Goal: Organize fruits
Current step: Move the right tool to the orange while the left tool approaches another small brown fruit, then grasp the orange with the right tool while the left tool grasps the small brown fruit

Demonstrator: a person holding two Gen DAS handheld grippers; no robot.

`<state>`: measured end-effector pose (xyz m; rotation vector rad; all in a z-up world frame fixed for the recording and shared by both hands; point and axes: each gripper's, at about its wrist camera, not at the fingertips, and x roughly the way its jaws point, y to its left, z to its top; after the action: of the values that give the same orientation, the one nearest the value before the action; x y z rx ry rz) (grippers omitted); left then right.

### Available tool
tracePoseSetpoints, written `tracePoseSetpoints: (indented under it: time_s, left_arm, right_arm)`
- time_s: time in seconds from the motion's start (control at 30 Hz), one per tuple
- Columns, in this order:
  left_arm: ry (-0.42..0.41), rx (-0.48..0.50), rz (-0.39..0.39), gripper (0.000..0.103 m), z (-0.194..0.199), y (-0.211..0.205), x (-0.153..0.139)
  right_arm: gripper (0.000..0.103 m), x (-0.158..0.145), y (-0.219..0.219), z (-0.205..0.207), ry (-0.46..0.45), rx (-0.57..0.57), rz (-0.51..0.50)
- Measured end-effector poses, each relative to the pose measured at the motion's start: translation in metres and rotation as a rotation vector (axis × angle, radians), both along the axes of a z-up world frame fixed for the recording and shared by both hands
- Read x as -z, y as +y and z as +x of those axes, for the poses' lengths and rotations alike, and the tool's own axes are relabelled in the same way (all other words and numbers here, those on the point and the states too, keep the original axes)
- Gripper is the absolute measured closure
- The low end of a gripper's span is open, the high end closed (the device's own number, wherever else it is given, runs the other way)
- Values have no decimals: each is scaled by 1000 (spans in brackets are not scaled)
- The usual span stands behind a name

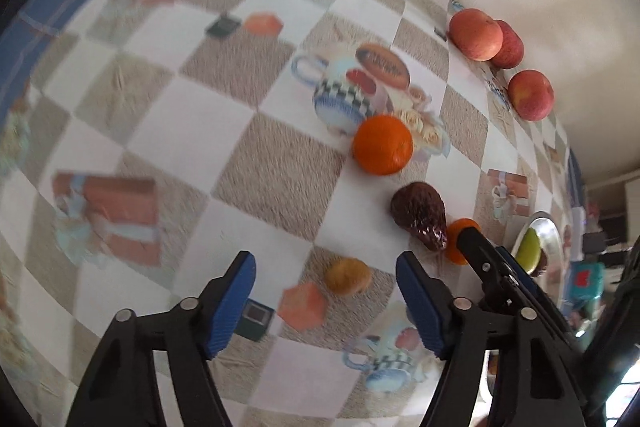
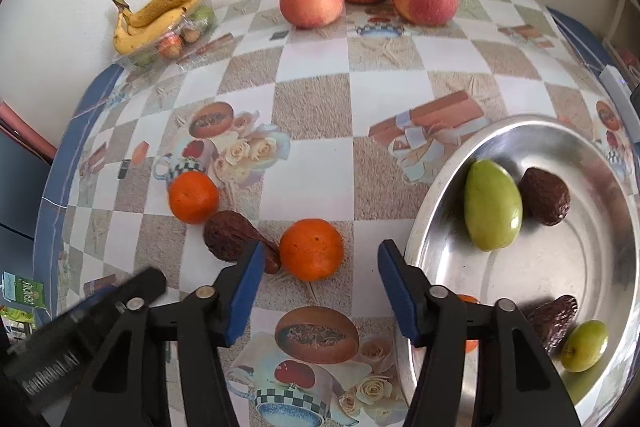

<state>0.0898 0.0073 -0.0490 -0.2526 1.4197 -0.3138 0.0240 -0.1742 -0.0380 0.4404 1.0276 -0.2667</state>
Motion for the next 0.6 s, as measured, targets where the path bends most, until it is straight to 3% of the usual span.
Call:
tracePoseSetpoints:
  time_s: [0.1,0.17,0.4,0.6]
  left_arm:
    - [54,-17,-28,42,-3,2,7]
    - [45,-9,-19,44,-5,0,4]
    - [46,37,-15,74,-11,-13,6]
    - [36,0,-21,77,-7,-6,5]
  right_arm:
    - [48,0,2,3,10,-11,-39]
    - [50,1,4,4,8,-20,-45]
    - [50,1,6,6,-2,-41,-24]
    - [58,6,5,8,9,-30,-17]
